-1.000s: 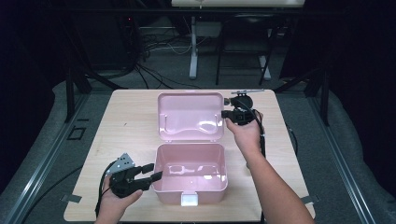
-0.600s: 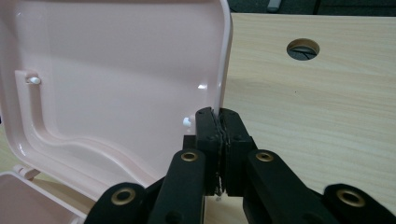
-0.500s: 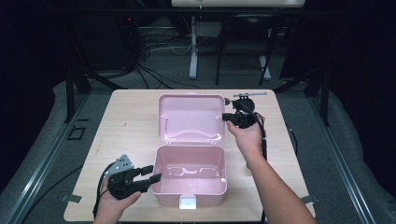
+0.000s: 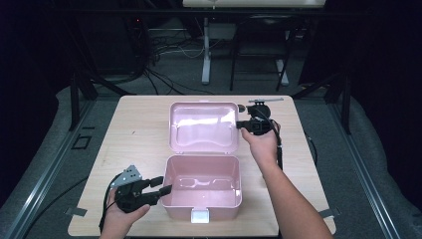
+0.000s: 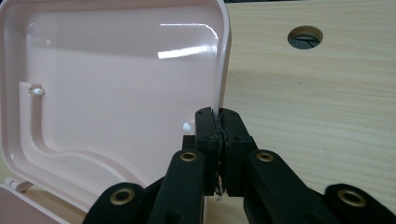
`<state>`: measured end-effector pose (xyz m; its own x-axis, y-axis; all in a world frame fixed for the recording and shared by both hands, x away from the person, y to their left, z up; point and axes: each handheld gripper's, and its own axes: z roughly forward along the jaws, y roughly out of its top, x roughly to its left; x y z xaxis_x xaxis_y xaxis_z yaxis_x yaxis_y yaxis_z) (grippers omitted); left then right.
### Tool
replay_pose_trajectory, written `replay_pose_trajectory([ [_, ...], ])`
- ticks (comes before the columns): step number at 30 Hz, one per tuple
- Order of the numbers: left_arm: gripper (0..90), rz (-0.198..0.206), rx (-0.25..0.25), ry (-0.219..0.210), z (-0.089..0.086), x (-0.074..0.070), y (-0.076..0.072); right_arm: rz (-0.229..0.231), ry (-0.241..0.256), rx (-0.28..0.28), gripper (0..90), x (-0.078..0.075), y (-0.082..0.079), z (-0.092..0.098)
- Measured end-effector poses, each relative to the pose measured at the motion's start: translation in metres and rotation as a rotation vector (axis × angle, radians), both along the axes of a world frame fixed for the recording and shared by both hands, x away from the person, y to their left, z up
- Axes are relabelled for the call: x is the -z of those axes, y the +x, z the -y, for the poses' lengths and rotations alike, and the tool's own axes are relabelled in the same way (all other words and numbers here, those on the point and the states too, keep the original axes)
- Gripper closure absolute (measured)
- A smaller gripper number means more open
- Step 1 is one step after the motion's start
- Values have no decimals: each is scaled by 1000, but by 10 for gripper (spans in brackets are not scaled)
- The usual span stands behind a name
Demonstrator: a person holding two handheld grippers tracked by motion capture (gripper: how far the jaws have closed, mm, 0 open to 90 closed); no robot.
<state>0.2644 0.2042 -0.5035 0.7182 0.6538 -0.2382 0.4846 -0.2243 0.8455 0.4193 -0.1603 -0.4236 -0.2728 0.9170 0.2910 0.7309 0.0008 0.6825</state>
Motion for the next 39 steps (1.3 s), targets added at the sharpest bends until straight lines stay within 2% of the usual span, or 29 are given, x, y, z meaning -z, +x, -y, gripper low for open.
replay_pose_trajectory([
  [12, 527, 2, -2, -4, 1, 0, 0, -63, -10, 4, 874, 4, 11, -1],
  [17, 526, 2, -1, -3, 1, 0, 0, -91, 1, 9, 874, 5, 14, 0],
  [39, 524, 5, 2, 0, 0, 1, 0, -106, -3, 17, 873, 12, 19, -2],
])
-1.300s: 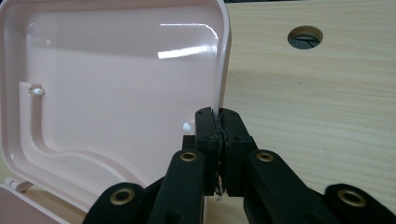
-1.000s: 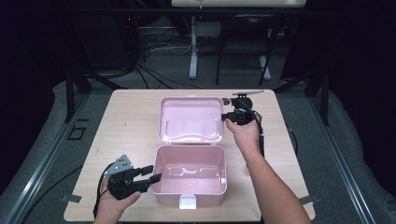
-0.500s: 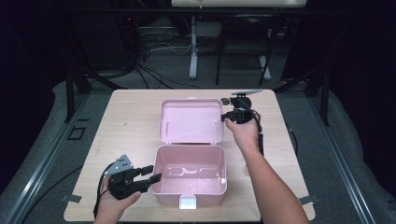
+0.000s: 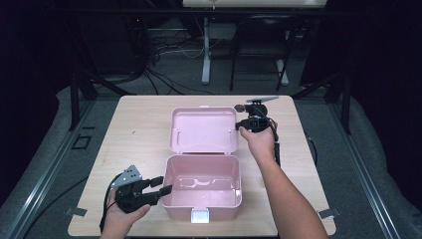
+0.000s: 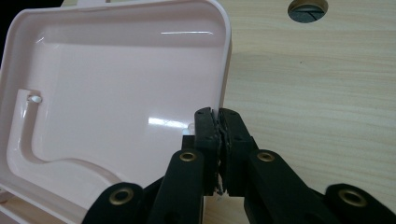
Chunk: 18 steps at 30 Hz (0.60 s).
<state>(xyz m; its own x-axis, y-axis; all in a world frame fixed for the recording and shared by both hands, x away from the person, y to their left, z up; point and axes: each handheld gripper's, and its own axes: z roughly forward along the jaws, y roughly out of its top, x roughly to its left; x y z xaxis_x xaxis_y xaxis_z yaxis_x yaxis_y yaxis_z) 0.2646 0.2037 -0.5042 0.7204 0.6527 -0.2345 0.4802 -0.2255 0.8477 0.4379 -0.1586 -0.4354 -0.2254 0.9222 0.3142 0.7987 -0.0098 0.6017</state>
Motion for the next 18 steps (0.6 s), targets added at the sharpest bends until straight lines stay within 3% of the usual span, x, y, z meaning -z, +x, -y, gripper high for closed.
replay_pose_trajectory([
  [18, 519, 1, 2, 1, 0, 0, 0, 9, -5, 3, 879, 4, 0, -1],
])
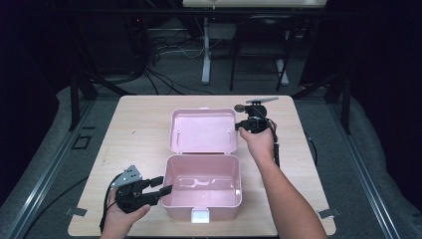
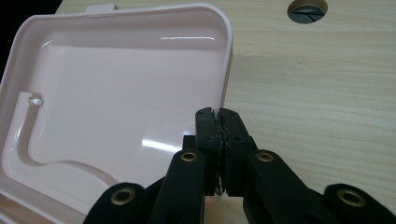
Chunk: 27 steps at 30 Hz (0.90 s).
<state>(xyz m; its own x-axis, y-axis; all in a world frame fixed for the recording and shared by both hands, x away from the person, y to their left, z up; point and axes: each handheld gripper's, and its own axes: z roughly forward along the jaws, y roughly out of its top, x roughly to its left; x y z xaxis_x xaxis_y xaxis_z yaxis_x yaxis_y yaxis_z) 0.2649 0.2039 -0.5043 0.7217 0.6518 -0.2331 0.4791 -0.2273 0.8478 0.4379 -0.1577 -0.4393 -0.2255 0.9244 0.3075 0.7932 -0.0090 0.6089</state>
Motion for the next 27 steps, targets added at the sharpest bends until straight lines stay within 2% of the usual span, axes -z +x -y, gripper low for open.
replay_pose_trajectory([
  [12, 523, -2, -4, -5, 1, 0, 0, -18, -32, -14, 883, 11, 1, 1],
  [27, 517, -6, -9, -8, 1, 0, -1, -7, -47, -13, 884, 15, 1, -3],
])
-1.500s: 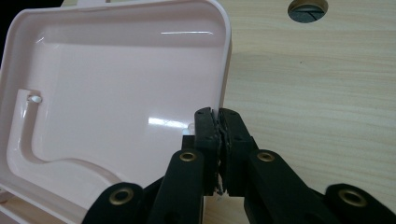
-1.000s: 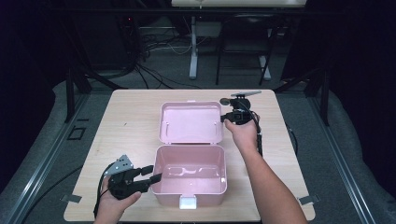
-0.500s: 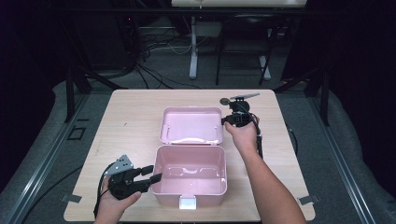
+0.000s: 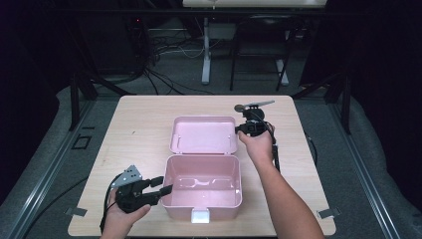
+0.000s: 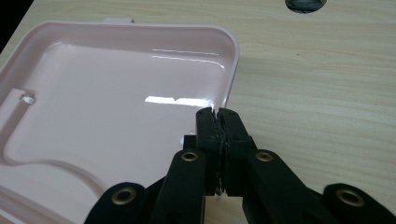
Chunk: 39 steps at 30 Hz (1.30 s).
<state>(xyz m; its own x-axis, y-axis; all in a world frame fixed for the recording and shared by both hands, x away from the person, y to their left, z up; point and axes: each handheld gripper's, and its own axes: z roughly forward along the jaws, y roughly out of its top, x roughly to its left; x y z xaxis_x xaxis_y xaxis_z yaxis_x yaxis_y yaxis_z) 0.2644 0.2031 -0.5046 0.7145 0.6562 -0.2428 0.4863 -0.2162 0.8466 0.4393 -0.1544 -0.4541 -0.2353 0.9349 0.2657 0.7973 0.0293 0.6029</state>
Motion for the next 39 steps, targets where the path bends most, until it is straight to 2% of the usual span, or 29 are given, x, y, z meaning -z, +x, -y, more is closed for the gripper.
replay_pose_trajectory([
  [12, 517, 1, -6, -4, 0, 0, 0, -1, -25, -4, 879, 1, -1, -2],
  [15, 512, -1, -7, -2, 0, 1, -1, 27, -36, -15, 846, -2, -3, -4],
  [18, 497, -5, -6, -1, 2, 2, -1, 47, -59, -31, 862, -6, -6, -9],
  [23, 493, -5, -5, 6, 2, 1, 0, 78, -92, -71, 849, -12, -15, -16],
  [28, 495, -20, -11, -23, 1, 2, -1, 125, -110, -110, 828, -18, -26, -16],
  [33, 500, -11, -13, -22, 0, 2, -1, 148, -112, -154, 796, -24, -39, -16],
  [39, 495, -5, -20, -28, -4, 0, -1, 148, -111, -182, 713, -23, -54, -7],
])
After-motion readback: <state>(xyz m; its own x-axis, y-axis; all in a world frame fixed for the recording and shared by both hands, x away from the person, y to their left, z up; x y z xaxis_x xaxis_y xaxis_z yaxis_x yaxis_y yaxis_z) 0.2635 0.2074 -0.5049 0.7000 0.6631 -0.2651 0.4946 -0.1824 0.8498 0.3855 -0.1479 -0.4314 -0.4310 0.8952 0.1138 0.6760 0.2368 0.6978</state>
